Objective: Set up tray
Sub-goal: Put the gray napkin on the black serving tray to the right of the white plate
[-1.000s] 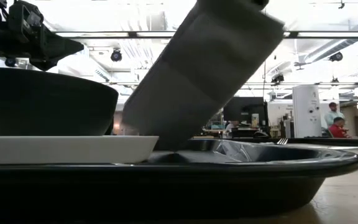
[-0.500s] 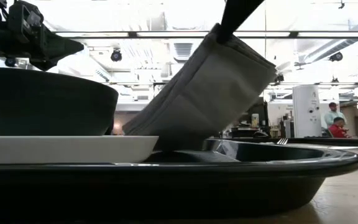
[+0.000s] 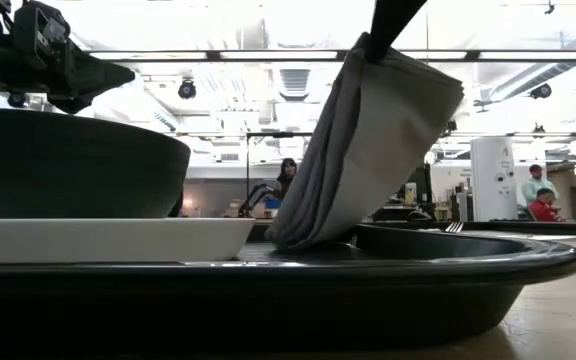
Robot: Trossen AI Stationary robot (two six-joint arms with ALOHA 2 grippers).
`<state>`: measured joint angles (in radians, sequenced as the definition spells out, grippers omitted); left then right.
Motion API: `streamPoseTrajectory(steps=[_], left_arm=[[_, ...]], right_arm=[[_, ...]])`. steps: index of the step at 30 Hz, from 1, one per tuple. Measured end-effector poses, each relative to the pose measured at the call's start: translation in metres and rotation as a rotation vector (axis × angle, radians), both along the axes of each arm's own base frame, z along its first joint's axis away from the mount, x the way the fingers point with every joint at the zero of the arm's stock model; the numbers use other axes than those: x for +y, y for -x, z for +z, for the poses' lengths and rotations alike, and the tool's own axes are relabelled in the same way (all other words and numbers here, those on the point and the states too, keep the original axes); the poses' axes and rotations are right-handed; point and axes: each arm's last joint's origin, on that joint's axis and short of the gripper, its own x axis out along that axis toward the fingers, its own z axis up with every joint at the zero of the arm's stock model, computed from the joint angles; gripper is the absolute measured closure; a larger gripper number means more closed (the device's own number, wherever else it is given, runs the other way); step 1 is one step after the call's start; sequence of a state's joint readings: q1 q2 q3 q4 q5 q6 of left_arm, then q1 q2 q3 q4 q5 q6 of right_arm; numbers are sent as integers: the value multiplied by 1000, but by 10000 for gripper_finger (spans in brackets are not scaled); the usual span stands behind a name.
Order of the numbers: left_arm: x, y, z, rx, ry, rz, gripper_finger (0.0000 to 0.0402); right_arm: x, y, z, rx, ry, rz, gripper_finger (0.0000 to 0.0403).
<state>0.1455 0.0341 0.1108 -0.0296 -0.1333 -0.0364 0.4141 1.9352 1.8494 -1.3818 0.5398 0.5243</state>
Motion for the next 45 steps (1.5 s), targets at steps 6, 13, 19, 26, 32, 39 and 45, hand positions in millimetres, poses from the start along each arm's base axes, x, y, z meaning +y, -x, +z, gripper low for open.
streamPoseTrajectory(steps=[6, 13, 19, 26, 32, 39, 45], left_arm=[[0, 0, 0, -1, 0, 0, 402], [0, 0, 0, 0, 0, 0, 402], [0, 0, 0, 0, 0, 0, 402], [0, 0, 0, 0, 0, -1, 402], [0, 0, 0, 0, 0, 0, 402], [0, 0, 0, 0, 0, 0, 402], [0, 0, 0, 0, 0, -1, 402]], right_arm=[[16, -13, -24, 35, -202, -17, 392], [36, -23, -39, 62, -461, -42, 392], [44, -35, -33, -74, -554, -10, 392], [45, -41, -34, -129, -604, -32, 392], [44, -42, -42, -143, -627, -114, 392], [47, -44, -50, -151, -680, -153, 379], [47, -44, -49, -134, -721, -155, 308]])
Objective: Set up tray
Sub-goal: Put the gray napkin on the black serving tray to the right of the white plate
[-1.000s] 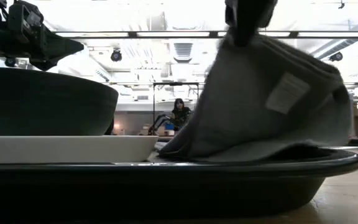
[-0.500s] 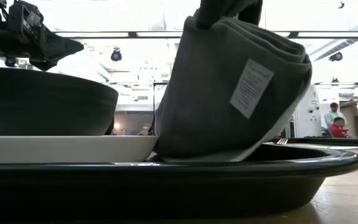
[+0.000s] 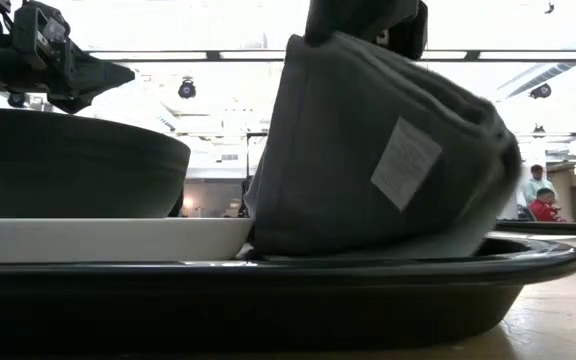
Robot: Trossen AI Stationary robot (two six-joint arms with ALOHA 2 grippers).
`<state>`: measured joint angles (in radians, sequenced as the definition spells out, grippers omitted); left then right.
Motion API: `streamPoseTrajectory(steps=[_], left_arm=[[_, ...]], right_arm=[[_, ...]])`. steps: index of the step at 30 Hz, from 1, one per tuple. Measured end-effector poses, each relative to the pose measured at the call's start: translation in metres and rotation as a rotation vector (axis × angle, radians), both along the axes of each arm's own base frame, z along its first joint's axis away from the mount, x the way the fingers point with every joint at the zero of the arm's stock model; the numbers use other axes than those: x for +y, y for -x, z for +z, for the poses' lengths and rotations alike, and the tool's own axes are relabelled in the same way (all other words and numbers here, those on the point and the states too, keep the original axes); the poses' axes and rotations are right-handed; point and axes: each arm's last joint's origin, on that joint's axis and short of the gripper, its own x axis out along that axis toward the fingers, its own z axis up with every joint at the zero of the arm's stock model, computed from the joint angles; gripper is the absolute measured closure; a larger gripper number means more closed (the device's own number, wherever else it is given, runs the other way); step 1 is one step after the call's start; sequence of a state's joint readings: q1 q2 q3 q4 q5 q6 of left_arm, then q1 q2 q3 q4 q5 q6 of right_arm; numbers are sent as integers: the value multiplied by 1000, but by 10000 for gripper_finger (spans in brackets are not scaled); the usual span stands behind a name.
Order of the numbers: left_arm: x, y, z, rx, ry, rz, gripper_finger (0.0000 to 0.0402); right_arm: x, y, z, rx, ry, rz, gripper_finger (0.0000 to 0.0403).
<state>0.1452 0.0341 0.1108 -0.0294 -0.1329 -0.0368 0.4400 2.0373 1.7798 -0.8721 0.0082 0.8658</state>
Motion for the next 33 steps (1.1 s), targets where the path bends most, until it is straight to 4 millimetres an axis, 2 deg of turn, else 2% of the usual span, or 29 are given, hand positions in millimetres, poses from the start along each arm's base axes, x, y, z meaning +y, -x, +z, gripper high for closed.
streamPoseTrajectory(steps=[5, 10, 14, 22, 27, 33], left_arm=[[0, 0, 0, 0, 0, 0, 402], [0, 0, 0, 0, 0, 0, 402], [0, 0, 0, 0, 0, 0, 402], [0, 0, 0, -1, 3, 0, 402], [0, 0, 0, -1, 3, 0, 402], [0, 0, 0, -1, 4, 0, 402]], right_arm=[[3, 0, 3, 20, -71, 57, 227], [1, -2, 7, -58, 59, 137, 181], [-8, -3, 0, -77, 195, 151, 178], [-45, -5, -38, 17, 306, 255, 180], [-53, -9, -55, -33, 286, 340, 190], [-59, -12, -71, -100, 252, 342, 214]])
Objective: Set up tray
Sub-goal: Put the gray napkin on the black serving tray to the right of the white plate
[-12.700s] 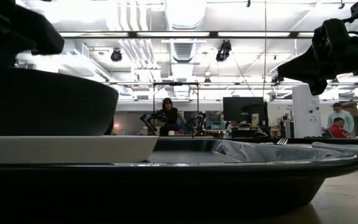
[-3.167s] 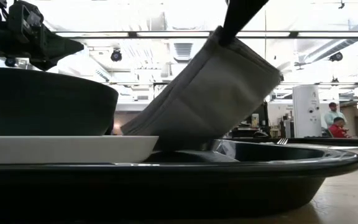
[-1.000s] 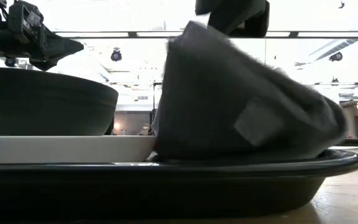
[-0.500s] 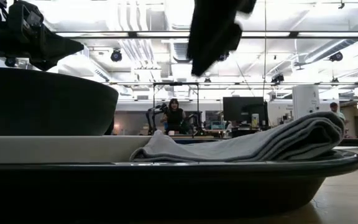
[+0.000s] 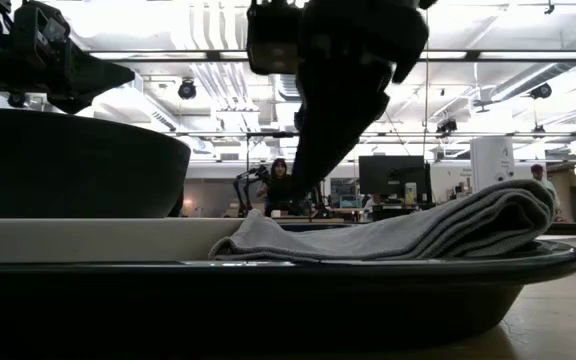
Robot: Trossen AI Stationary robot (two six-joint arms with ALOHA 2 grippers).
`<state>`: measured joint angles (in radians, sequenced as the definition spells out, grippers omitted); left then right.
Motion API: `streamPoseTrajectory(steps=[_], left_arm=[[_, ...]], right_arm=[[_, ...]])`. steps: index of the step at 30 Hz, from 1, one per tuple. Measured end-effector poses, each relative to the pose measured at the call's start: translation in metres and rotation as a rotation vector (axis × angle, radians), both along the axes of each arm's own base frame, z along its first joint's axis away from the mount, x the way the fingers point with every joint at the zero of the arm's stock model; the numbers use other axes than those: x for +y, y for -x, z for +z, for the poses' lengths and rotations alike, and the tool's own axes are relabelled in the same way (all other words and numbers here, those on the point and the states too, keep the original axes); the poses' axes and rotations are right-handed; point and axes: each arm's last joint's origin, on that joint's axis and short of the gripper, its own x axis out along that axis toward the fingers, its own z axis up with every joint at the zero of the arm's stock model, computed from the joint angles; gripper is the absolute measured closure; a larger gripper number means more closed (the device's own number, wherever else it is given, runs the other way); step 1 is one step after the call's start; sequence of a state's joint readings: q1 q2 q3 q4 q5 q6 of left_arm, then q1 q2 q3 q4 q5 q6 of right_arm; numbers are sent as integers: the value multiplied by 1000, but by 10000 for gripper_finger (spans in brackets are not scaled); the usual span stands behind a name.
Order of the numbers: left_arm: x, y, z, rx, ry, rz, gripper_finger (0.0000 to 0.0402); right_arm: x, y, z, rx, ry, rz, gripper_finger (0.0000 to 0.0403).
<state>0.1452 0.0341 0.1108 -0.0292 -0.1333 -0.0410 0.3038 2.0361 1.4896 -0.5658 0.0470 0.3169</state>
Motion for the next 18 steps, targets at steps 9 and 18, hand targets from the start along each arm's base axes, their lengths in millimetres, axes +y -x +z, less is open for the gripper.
streamPoseTrajectory(steps=[9, 18], left_arm=[[0, 0, 0, 0, 0, 0, 402], [0, 0, 0, 0, 0, 0, 402]], right_arm=[[0, 3, -12, -16, -17, 44, 314], [-1, 8, -28, -9, -72, 91, 393]])
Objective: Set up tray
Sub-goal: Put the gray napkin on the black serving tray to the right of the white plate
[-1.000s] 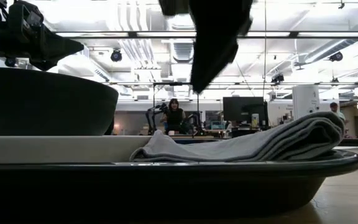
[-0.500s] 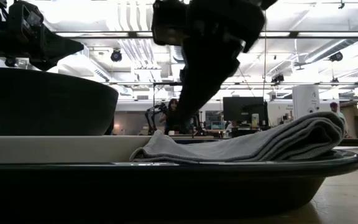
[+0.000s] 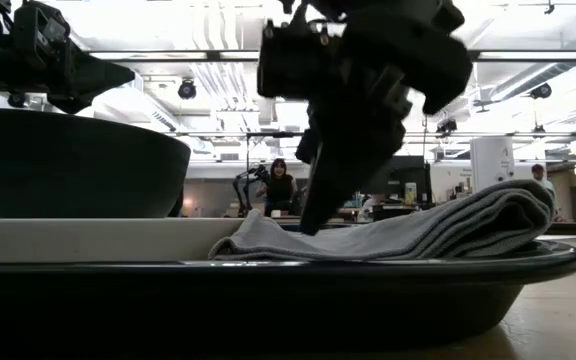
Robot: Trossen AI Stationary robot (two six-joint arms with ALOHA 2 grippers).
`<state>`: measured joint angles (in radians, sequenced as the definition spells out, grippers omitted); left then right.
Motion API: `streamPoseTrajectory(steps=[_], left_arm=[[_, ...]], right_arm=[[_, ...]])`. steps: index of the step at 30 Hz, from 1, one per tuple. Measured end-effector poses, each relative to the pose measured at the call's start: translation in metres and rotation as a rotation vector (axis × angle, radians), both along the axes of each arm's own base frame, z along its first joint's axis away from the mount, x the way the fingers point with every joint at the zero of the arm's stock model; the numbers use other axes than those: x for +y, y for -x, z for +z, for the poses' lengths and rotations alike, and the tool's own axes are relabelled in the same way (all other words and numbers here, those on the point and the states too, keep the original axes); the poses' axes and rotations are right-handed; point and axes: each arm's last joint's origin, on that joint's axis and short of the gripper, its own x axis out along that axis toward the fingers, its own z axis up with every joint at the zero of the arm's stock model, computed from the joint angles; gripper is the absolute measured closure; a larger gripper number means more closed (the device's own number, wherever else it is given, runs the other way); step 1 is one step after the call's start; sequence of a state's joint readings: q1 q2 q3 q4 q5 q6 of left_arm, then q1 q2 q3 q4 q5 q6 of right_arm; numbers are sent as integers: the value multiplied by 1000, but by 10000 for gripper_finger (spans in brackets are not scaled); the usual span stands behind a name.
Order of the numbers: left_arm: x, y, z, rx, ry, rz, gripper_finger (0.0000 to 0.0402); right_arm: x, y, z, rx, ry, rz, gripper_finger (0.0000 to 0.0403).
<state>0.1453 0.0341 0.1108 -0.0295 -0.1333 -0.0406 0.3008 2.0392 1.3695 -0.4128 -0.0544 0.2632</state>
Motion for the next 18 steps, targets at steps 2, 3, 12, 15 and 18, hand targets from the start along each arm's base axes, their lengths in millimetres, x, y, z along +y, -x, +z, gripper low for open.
streamPoseTrajectory(steps=[2, 3, 12, 15, 18], left_arm=[[0, 0, 0, 0, 0, 0, 402], [0, 0, 0, 0, 0, 0, 402], [0, 0, 0, 0, 0, 0, 402], [0, 0, 0, 0, 0, 0, 402], [0, 0, 0, 0, 0, 0, 402]], right_arm=[[-3, 0, -2, 11, -7, -25, 394], [-5, 0, -3, 11, -7, -29, 394], [-17, -2, -12, -36, -39, -92, 394], [-23, -1, -16, -20, -45, -125, 394], [-29, -1, -17, -18, -44, -140, 394]])
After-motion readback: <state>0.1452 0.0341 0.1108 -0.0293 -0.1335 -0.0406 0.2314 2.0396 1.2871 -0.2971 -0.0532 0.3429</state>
